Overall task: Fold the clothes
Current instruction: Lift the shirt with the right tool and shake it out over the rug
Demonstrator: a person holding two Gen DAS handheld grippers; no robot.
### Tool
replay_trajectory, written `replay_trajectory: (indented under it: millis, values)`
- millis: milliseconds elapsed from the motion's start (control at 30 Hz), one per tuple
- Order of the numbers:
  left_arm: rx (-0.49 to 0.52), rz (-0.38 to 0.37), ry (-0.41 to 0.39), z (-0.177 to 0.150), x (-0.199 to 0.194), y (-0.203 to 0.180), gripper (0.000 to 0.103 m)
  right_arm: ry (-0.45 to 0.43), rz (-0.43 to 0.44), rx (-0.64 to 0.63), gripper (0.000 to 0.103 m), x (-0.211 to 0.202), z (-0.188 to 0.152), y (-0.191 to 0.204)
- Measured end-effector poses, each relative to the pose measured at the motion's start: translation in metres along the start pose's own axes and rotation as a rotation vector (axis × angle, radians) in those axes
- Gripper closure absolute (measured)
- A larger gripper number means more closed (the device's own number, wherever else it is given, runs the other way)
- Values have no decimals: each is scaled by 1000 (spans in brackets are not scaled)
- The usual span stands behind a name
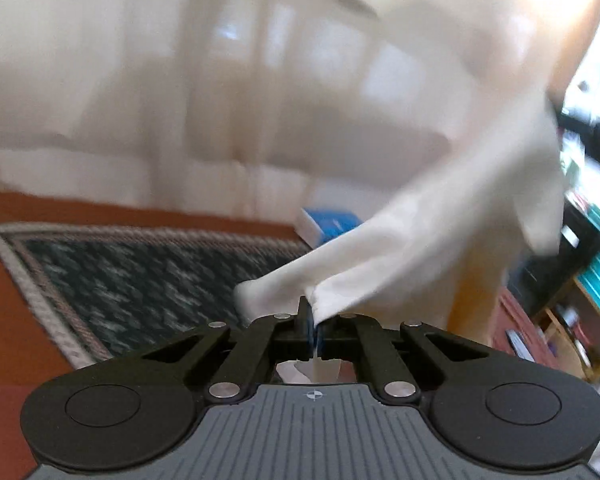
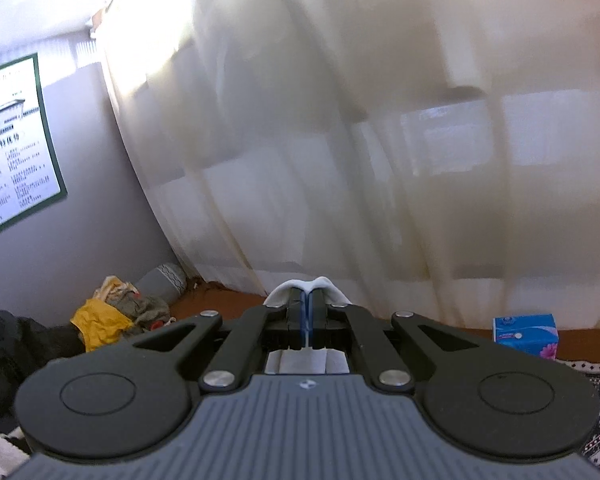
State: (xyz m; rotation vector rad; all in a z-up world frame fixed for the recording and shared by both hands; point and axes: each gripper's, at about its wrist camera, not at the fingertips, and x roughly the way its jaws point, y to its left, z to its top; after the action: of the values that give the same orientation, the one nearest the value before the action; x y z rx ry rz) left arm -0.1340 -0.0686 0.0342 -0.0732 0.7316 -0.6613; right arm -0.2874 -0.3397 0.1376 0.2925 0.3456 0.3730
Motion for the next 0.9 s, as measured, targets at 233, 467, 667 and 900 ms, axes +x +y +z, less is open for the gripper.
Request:
replay_trajectory:
  millis: [233,467,667,900]
  values:
    - [-22,99,-58,56,33,31,103,78,-50,76,101,32,-20,-43]
    - [-49,236,8,84,136,73,103,258,-307,174,101,173,-87,-138]
    - [-56,325,235,40,230,112,79,409,-478,320,87,252,-154,-180]
    - [35,245,193,29,157,115,50,392,-498,219,55,212,-158,-166]
